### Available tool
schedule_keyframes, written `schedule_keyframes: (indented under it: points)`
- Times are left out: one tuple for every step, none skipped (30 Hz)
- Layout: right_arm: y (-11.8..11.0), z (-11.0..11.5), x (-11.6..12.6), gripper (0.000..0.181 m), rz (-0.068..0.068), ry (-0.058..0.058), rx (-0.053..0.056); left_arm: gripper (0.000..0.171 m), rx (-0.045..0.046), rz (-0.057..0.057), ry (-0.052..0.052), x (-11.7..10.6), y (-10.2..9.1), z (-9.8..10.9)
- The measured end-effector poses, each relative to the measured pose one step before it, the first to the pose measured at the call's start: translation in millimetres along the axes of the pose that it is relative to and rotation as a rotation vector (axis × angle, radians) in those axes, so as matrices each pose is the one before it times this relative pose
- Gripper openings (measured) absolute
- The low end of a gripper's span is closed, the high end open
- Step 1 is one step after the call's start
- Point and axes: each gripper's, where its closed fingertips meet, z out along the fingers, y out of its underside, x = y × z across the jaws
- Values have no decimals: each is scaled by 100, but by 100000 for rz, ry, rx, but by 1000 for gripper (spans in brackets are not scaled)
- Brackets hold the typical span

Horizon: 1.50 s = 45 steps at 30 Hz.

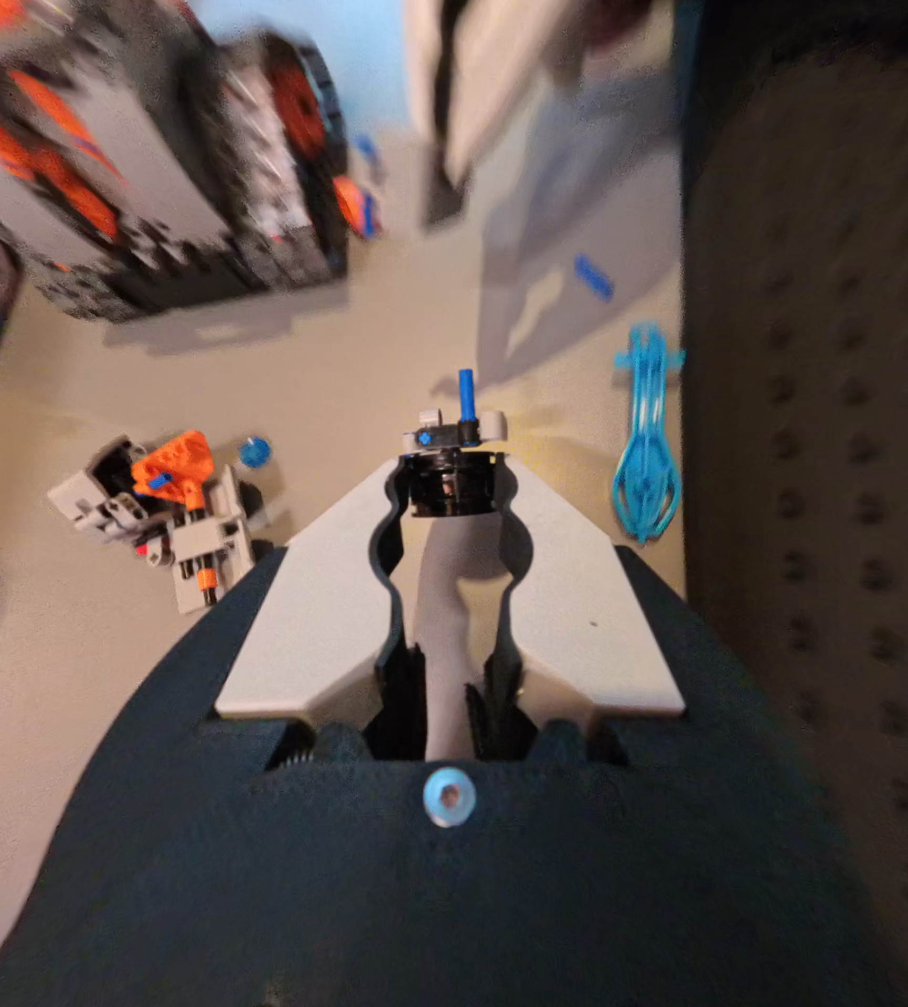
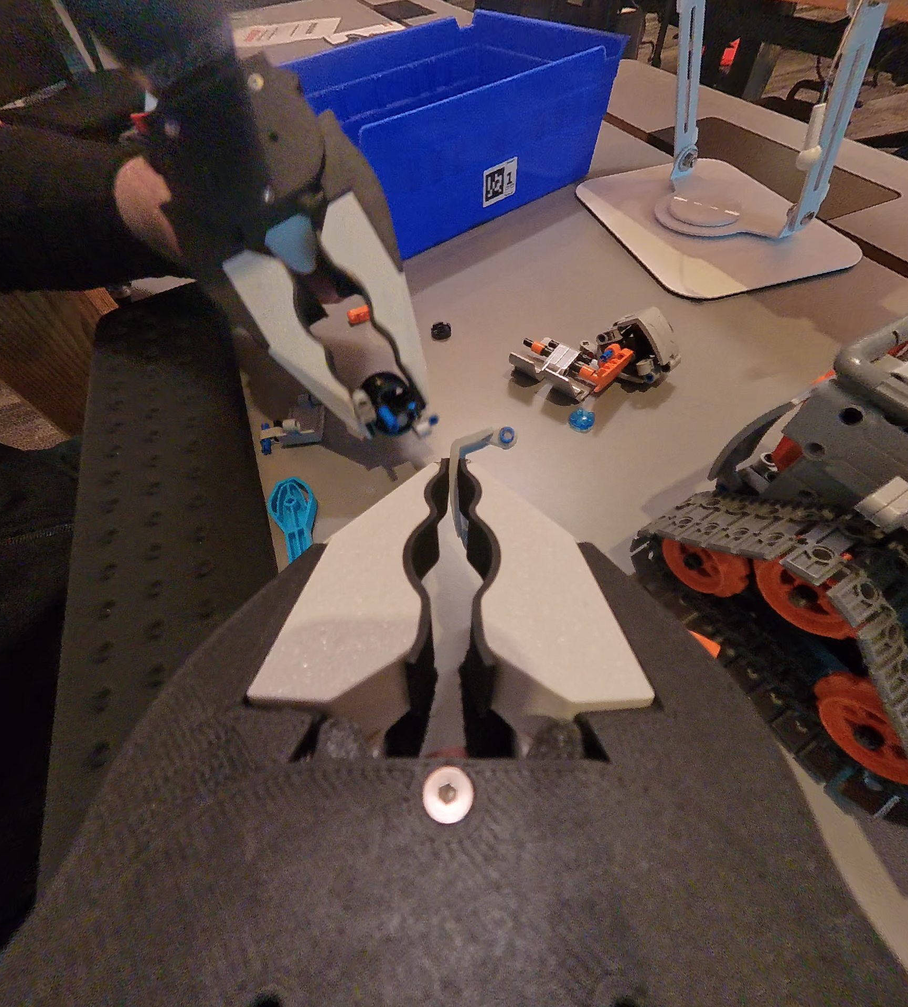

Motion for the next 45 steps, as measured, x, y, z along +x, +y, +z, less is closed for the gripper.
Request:
schedule_keyframes:
  points:
    - [-11,-16,-15,0,-253,122,0,29,11406,-7004,2945,-304,-1299,-633]
    - [-27,-36,-2,0,-207,180,114,29,8622,-4768,6840,331,-895,-440]
    - [-58,-44,11,0,-11,119,309,29,5910,-3755,3163,-113,-508,-333]
    - [-54,-54,16,0,138,56,393,29,5104,-2681,1302,-271,-409,-305]
    - [-46,-47,40,0,111,113,384,29,4705,-3973,4193,168,-440,-248]
    - [-92,-42,5,0,-101,64,509,29,5171,-4749,3453,94,-624,-273]
    - [-122,-44,-73,0,-358,-337,706,29,6167,-4385,2457,6,-834,-339]
    - [-194,-33,-136,0,-767,-519,953,29,5194,-4610,3660,191,-802,-326]
    - [-257,-41,-145,0,-1429,-135,1193,29,3944,-4154,3211,162,-653,-259]
    - [-286,-45,-167,0,-1910,48,1267,29,3846,-2791,1261,-22,-624,-238]
    - [-302,-35,-199,0,-1975,-138,1406,29,2932,-2338,1610,72,-462,-152]
    - [-333,-29,-220,0,-1901,-225,1594,29,1336,-1658,1954,173,-212,-40]
    - [-335,-22,-175,0,-1948,60,1608,29,722,-80,1136,129,-102,-1]
    - [-285,-11,-146,0,-1917,204,1363,28,647,159,1164,150,-47,32]
    - [-244,11,-133,0,-1625,134,1105,29,261,-386,1745,225,29,74]
    - [-239,22,-137,0,-1353,39,1097,29,339,-175,874,110,7,52]
    - [-223,18,-145,0,-1140,-132,1055,29,794,132,646,76,-70,7]
    - [-182,21,-112,0,-1014,-23,882,28,711,-334,1460,176,-89,-34]
    - [-213,-3,-44,0,-1199,457,981,29,527,-170,1226,124,-78,-48]
    - [-275,-24,-64,0,-1440,401,1308,29,385,591,250,-13,-37,-52]
    - [-300,-47,-95,0,-1330,95,1448,29,265,965,856,87,-13,-42]
    - [-193,-36,-97,0,-776,-227,967,29,244,836,1142,130,-1,-15]
    - [-15,2,-22,0,-271,-40,77,29,44,1066,-132,-39,14,-4]
    - [85,14,36,0,-435,370,-511,28,-433,1906,-178,12,73,19]
    - [74,19,3,0,-814,327,-510,29,-648,2411,525,164,91,43]
    - [52,38,-36,0,-688,73,-366,29,-586,2280,-582,39,38,43]
    - [69,51,-51,0,-441,-68,-495,29,-303,2627,-302,106,-24,39]
    - [129,71,-32,0,-541,67,-790,29,-1271,4098,-1503,29,89,46]
    - [111,62,-39,0,-759,89,-759,29,-3131,6016,-2341,18,328,121]
    - [67,42,-88,0,-690,-161,-467,29,-2646,5250,-1363,208,250,177]
    - [34,42,-83,0,-532,-240,-251,29,-1137,3242,-759,253,5,170]
    - [14,26,-51,0,-500,-52,-217,29,-1371,3152,-1048,177,20,180]
    - [16,8,-12,0,-446,102,-164,29,-1588,3855,-1310,149,69,156]
    - [-4,0,-15,0,-212,-56,-3,29,-1530,3649,-1386,103,47,113]
    - [-8,-15,-6,0,1,-33,92,29,-1344,2600,-891,105,50,89]
    - [-2,-13,35,0,-16,153,64,29,-1674,2577,-970,53,142,80]
    - [-6,-26,24,0,-36,84,36,29,-962,2140,-923,19,83,25]
    - [-2,-10,-3,0,-8,-51,47,29,791,586,-683,-15,-180,-39]
    - [0,0,11,0,-66,47,-2,29,476,357,-714,-64,-160,-66]
    - [16,2,33,0,-162,233,-65,29,-779,2098,-1303,-73,-16,-58]
    - [18,1,26,0,-112,209,-81,29,-1677,3590,-2304,-138,77,-34]
    - [43,-5,31,0,26,108,-135,29,-2519,3786,-1846,-30,134,22]
    - [40,-2,35,0,39,96,-189,29,-3441,4289,-1428,64,252,92]
    - [43,1,50,0,-19,125,-125,29,-3552,5237,-1599,107,267,137]
    - [11,-11,44,0,-2,193,-37,29,-3622,4926,-1900,62,264,159]
